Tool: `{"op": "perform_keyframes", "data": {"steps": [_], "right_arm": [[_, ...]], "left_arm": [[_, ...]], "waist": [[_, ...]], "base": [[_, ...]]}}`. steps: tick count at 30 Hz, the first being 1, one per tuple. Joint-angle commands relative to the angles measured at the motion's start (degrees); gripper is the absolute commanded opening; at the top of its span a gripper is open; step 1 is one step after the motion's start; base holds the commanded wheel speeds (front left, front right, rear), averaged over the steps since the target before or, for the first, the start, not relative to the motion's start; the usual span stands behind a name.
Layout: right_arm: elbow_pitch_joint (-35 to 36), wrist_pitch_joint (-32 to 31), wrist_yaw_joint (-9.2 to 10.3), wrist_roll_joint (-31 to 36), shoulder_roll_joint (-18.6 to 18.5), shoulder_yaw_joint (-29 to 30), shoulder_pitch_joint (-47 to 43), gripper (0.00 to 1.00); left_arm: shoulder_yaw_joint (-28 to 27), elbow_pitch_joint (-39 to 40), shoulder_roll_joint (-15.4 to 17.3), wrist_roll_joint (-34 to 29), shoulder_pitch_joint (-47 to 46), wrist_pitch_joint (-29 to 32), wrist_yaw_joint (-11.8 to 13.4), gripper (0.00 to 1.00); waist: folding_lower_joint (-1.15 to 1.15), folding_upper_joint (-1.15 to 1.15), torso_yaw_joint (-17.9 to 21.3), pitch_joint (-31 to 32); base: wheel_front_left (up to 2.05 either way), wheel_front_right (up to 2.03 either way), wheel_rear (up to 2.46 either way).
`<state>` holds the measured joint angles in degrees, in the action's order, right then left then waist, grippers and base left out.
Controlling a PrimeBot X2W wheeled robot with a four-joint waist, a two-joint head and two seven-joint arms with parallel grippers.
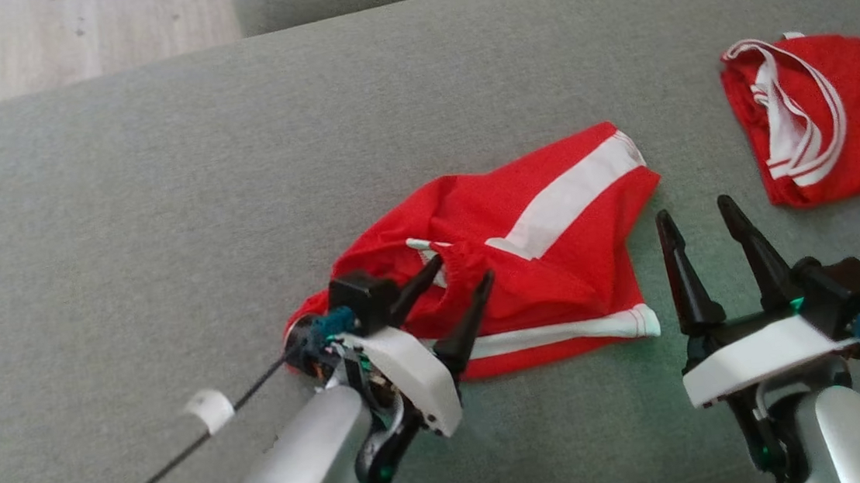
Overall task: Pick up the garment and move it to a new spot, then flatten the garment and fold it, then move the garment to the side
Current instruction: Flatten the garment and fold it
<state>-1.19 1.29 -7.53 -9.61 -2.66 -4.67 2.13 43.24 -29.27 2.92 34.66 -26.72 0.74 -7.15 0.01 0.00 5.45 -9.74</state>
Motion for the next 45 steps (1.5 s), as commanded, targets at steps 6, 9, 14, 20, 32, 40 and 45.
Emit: {"op": "perform_keyframes", "data": {"steps": [6,9,14,20,32,40,45], "right_arm": [[1.3,1.4,0.04,-1.1,-0.2,-1.3,2.4,1.0],[1.4,1.7,0.04,-1.2,-0.2,-1.2,2.8,1.0],[1.1,2.1,0.04,-1.5,-0.2,-1.9,4.2,1.0],[-0.1,2.8,0.04,-2.0,-0.2,-3.4,5.8,1.0],[-1.7,2.7,0.04,-1.5,-0.2,-2.0,5.5,1.0],[-1.0,1.1,0.04,-0.6,-0.2,-0.6,3.0,1.0],[-0.4,0.1,0.04,-0.6,-0.2,0.1,1.1,1.0]], "left_arm": [[-3.2,-3.3,0.0,4.1,-5.9,-0.5,2.7,0.0],[-7.1,-5.1,0.3,4.1,-8.7,-5.8,5.8,0.0],[-12.7,-9.4,4.9,5.2,-14.4,-10.2,6.2,0.0],[-19.3,-16.0,9.6,9.3,-18.6,-11.6,5.5,0.06],[-19.4,-19.6,12.7,7.4,-15.8,-15.3,2.2,1.0],[-26.0,-2.9,13.8,-0.3,-1.8,-15.7,6.1,1.0],[-27.8,2.8,12.6,-1.0,8.7,-15.7,6.1,1.0]], "waist": [[-0.01,0.0,1.7,-1.7],[-0.01,0.0,1.8,-2.4],[-0.01,0.0,2.5,-3.6],[-0.01,0.0,4.0,-5.0],[-0.01,0.0,1.6,-2.7],[-0.01,0.0,-2.0,2.1],[-0.01,0.0,-3.5,4.7]], "base": [[0.0,0.0,0.0],[0.0,0.0,0.0],[0.0,0.0,0.0],[0.0,0.0,0.0],[0.0,0.0,0.0],[0.0,0.0,0.0],[0.0,0.0,0.0]]}}
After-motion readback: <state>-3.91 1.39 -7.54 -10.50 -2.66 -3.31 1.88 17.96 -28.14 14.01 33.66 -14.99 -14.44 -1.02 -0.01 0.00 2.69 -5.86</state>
